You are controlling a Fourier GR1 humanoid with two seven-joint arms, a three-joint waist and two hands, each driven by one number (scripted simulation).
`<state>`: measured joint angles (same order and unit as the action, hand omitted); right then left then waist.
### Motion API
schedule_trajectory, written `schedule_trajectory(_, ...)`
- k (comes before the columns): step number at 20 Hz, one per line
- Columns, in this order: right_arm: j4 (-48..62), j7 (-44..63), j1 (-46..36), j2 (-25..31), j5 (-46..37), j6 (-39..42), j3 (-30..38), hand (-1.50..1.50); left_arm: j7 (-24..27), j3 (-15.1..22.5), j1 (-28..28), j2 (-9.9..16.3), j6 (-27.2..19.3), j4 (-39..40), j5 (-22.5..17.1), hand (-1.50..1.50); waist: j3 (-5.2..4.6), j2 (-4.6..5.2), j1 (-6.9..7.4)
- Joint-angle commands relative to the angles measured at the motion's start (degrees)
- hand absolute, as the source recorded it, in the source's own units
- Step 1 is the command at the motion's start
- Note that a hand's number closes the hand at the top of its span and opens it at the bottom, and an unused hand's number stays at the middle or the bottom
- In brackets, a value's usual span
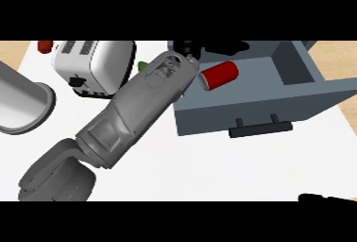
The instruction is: Pick up the can, place it into the drawer and close the drawer
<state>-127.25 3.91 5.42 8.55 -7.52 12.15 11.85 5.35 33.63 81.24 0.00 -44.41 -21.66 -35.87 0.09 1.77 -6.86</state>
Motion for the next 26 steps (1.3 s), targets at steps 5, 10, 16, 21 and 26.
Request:
schedule_trajectory(5, -1.3, -3.1, -2.5, 3.3, -12.5, -0.8, -4.0, -1.50, 2.7, -0.9, 0.3, 0.0, -1.6, -2.1, -4.2, -1.50, -0.02, -0.28, 1.34)
schedule_trajectory(10, 3.6, -3.6, -5.4, 6.8, -24.5, -1.8, -7.6, -1.50, 0.2, 0.9, 2.8, 0.0, -4.6, -3.4, -4.5, -1.50, -0.01, -0.78, 3.02)
schedule_trajectory(16, 9.9, -2.8, -6.8, 6.9, -39.8, -5.4, -15.0, -1.50, -1.0, -0.4, 2.5, 0.0, -1.8, -2.6, -4.0, -1.50, -0.09, -1.40, 6.24)
schedule_trajectory(21, 21.3, -3.8, -10.6, 5.7, -49.2, -10.4, -18.7, -1.50, -1.2, -0.1, 1.8, 0.0, -4.0, -4.4, -2.3, -1.50, -0.07, -1.57, 7.29)
schedule_trajectory(26, 32.0, -6.2, -11.0, 1.5, -52.6, -20.4, -18.2, -1.50, -5.2, 1.1, -1.7, 3.6, -4.3, -10.7, 0.0, -1.50, -0.05, -2.05, 8.21)
